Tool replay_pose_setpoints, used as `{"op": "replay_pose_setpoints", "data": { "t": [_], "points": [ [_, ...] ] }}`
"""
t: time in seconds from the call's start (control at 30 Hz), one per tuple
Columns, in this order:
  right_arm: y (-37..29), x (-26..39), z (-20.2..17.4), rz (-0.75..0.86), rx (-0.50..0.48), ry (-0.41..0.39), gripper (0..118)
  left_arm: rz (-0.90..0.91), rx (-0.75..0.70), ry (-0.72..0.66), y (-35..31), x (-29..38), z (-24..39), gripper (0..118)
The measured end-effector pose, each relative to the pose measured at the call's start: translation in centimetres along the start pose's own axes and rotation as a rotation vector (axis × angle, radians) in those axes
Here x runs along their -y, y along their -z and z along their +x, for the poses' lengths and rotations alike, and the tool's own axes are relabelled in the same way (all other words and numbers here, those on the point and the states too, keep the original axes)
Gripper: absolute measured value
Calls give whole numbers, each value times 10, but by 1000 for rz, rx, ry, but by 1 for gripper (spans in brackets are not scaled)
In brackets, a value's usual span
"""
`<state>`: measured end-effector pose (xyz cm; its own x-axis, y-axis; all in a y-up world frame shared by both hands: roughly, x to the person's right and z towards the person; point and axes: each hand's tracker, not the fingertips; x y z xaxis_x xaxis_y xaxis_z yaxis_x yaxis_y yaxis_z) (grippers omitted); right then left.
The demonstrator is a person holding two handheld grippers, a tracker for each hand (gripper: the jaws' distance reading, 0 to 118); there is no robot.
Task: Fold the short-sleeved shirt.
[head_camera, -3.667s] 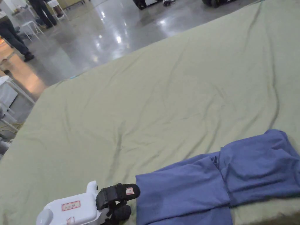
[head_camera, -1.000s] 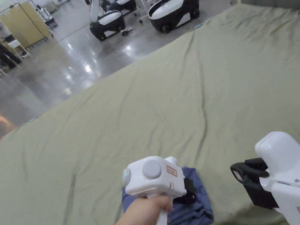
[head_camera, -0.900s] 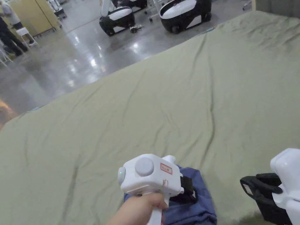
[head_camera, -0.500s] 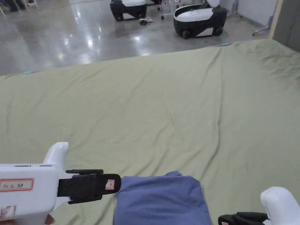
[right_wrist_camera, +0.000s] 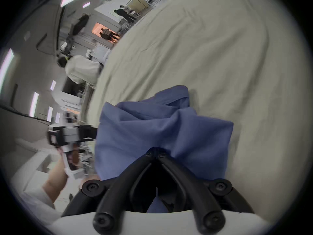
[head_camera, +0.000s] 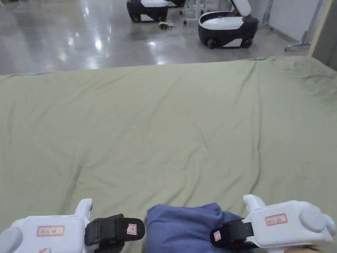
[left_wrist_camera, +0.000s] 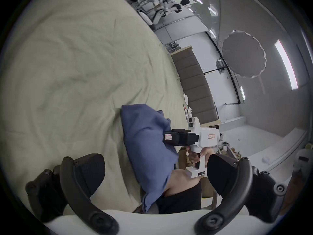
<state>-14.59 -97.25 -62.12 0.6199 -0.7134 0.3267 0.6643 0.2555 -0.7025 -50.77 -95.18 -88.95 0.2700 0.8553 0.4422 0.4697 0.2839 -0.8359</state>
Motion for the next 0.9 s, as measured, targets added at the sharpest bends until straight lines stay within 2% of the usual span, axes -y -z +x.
{"op": "replay_pose_setpoints", "data": {
  "t": [0.03,0.1,0.2,0.3,0.4,0.43,0.5,0.53,0.57,0.6,0.63,0.73,0.8,0.9],
  "points": [
    [-2,-1,5,12,-15,1,0,-10,0,-7,2,-3,-14,117],
    [-2,-1,3,10,44,-51,0,-32,-23,0,18,-3,-19,117],
    [0,-1,2,4,52,-83,0,-73,-47,21,36,0,-19,117],
    [2,-4,4,-8,48,-123,0,-66,-11,24,51,-6,-13,117],
    [4,-8,11,-11,20,-65,1,-104,-34,-20,72,-13,-6,115],
    [4,-8,10,-10,19,-60,1,-112,-33,-16,78,-14,-1,107],
    [2,-9,5,-6,25,-62,0,-135,-111,69,85,-17,12,41],
    [1,-8,5,-3,33,-70,0,-128,-255,116,84,-17,13,30],
    [-1,-8,4,7,29,-77,0,-132,-304,126,81,-17,7,28],
    [-5,-7,-1,26,21,-86,0,-137,-83,-14,76,-14,2,25],
    [-9,-7,-5,39,31,-92,0,-128,-64,-47,69,-15,1,24],
    [-28,-7,-16,100,-43,-79,0,-93,-101,41,40,-15,11,24],
    [-46,-4,-29,145,-94,-93,0,-85,-104,51,5,-17,15,24],
    [-66,3,-47,166,-105,-127,0,-66,-209,106,-58,-24,15,24]
  ]
}}
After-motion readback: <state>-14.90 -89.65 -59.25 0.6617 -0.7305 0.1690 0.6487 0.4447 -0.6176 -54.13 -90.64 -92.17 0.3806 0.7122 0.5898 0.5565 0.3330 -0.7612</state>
